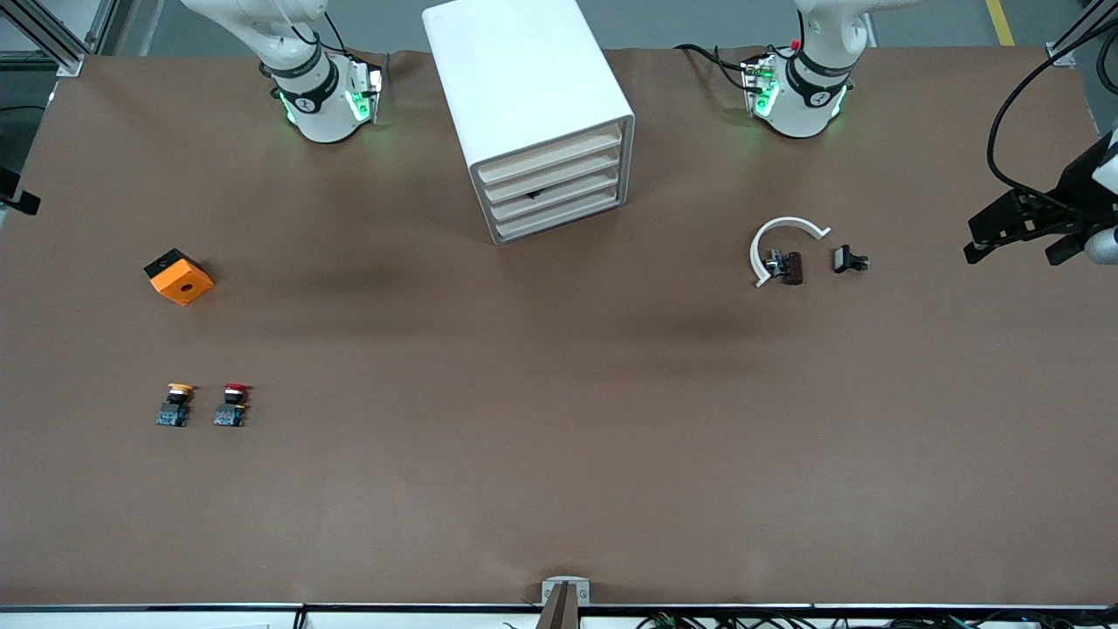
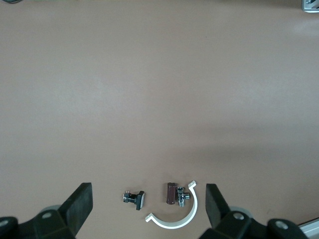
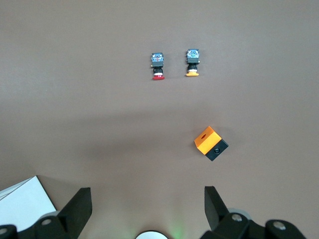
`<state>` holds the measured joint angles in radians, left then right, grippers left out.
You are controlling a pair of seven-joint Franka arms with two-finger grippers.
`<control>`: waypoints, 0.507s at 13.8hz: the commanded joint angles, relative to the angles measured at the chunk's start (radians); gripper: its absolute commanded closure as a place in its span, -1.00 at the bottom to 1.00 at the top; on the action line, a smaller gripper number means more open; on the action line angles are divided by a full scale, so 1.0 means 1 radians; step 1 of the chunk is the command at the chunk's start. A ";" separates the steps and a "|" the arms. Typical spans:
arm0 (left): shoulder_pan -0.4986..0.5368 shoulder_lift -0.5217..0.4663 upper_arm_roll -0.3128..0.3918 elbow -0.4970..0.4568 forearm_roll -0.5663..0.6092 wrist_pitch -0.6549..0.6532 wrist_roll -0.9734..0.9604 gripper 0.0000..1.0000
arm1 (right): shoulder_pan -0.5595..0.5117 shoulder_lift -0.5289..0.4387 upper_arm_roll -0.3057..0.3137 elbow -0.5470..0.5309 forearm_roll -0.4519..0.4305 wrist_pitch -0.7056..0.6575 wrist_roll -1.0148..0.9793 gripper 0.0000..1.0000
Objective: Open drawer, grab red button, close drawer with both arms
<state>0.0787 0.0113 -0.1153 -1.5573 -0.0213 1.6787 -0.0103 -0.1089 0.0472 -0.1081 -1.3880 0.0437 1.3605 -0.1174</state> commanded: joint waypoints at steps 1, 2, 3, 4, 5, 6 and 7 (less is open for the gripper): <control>-0.129 0.010 0.135 0.025 0.027 -0.016 -0.013 -1.00 | 0.001 -0.040 0.004 -0.043 0.004 0.009 0.015 -1.00; -0.135 0.012 0.144 0.025 0.027 -0.016 -0.013 -1.00 | 0.005 -0.043 0.004 -0.046 0.002 0.009 0.015 -1.00; -0.134 0.012 0.146 0.025 0.027 -0.016 -0.013 -1.00 | 0.005 -0.046 0.005 -0.048 0.002 0.008 0.015 -1.00; -0.132 0.012 0.144 0.025 0.027 -0.016 -0.013 -1.00 | 0.008 -0.049 0.008 -0.048 0.002 0.008 0.015 -1.00; -0.134 0.012 0.144 0.025 0.027 -0.016 -0.013 -1.00 | 0.021 -0.049 0.008 -0.048 -0.007 0.009 0.015 -1.00; -0.134 0.013 0.144 0.025 0.027 -0.016 -0.013 -1.00 | 0.044 -0.049 0.008 -0.048 -0.034 0.011 0.016 -1.00; -0.134 0.012 0.144 0.025 0.027 -0.016 -0.013 -1.00 | 0.063 -0.055 0.008 -0.048 -0.048 0.009 0.022 -1.00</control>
<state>-0.0391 0.0127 0.0195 -1.5573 -0.0184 1.6787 -0.0103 -0.0861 0.0277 -0.1012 -1.4057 0.0286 1.3610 -0.1174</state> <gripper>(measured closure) 0.000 0.000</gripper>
